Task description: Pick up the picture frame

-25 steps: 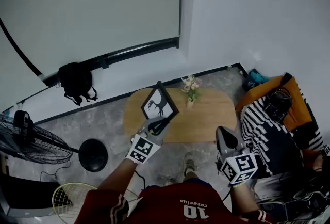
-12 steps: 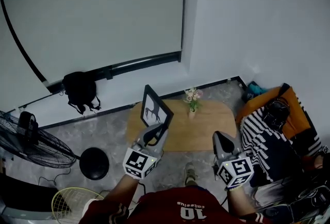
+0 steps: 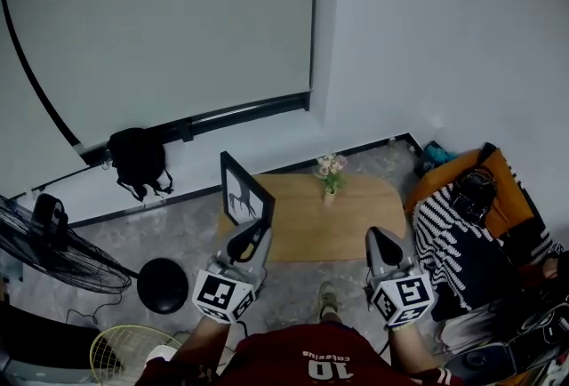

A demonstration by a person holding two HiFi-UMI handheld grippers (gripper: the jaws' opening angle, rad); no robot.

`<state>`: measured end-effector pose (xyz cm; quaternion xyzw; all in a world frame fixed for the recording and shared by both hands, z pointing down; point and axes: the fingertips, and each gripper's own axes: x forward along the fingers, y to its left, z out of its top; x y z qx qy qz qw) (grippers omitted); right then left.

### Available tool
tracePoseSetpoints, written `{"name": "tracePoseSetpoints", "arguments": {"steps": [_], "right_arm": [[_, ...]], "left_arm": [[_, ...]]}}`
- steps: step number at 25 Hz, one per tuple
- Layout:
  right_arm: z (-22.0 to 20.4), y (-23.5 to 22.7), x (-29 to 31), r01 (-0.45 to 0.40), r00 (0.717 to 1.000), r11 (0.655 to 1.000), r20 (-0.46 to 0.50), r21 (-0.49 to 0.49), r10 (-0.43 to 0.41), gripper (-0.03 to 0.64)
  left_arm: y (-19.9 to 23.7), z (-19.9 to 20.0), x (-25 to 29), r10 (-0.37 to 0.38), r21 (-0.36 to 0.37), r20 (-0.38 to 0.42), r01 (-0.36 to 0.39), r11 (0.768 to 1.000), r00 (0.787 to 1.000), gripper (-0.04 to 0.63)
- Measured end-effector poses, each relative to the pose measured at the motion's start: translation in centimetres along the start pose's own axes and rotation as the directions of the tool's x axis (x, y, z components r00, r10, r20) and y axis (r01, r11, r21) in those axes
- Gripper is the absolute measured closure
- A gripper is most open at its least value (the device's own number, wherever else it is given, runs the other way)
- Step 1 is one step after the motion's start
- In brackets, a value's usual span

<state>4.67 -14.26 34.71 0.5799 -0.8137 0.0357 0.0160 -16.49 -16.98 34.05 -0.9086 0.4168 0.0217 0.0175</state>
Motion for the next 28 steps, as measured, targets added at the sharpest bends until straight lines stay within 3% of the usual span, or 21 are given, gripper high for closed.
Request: {"name": "tracePoseSetpoints", "arguments": {"steps": [9, 28], "right_arm": [[0.1, -2.9, -1.9, 0.051, 0.999, 0.999, 0.009, -0.012, -0.051, 0.618], [0.7, -3.5, -3.5, 0.082, 0.997, 0.996, 0.003, -0.019, -0.082, 0.618]], "left_arm": [[0.3, 0.1, -0.9, 0.073, -0.021, -0.002, -0.073, 0.997, 0.997, 0.517], [0.3, 0.6, -1.3, 0.105, -0.038, -0.005, -0.105, 0.994, 0.994, 0.517]]}}
